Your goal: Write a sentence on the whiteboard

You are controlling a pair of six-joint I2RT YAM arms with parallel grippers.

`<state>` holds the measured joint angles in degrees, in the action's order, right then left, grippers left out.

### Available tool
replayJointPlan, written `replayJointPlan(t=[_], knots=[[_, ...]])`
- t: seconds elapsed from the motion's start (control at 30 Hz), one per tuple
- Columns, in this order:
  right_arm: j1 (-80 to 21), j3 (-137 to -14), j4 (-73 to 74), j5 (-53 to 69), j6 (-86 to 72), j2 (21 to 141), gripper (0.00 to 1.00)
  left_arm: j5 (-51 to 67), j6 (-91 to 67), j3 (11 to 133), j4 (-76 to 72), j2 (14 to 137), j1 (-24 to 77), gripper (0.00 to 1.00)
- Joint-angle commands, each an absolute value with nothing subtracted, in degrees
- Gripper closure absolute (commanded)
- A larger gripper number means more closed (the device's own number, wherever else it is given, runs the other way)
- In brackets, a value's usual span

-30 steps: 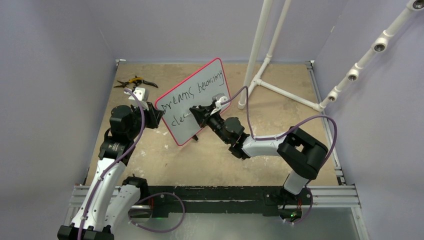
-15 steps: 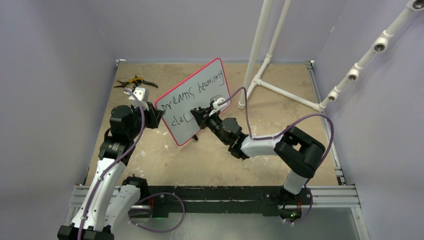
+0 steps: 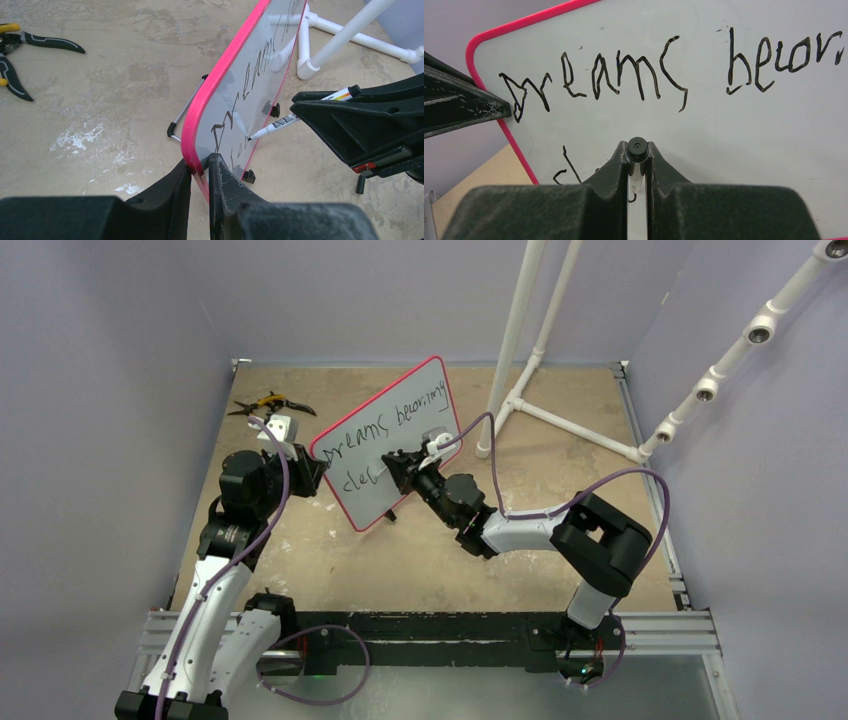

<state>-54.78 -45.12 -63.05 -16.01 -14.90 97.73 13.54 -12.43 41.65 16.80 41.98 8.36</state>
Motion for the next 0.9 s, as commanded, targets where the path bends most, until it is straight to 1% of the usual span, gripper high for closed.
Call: replayJointPlan(t=[0.0,0.5,0.87], knots=[[-54.5,-48.4,-67.5,-17.7,-14.0,95.4,1.0,15.1,-11.3,41.4,15.5,42.0,8.4,0.86],[-54.5,-48.4,-67.9,-17.4,-14.3,95.5,1.0,15.1,-11.3,41.4,15.5,42.1,8.4,0.86],[-54.5,-46.2,-65.2,-18.5,-14.1,96.2,1.0,15.2,-11.3,41.4,15.5,42.1,8.4,0.86]])
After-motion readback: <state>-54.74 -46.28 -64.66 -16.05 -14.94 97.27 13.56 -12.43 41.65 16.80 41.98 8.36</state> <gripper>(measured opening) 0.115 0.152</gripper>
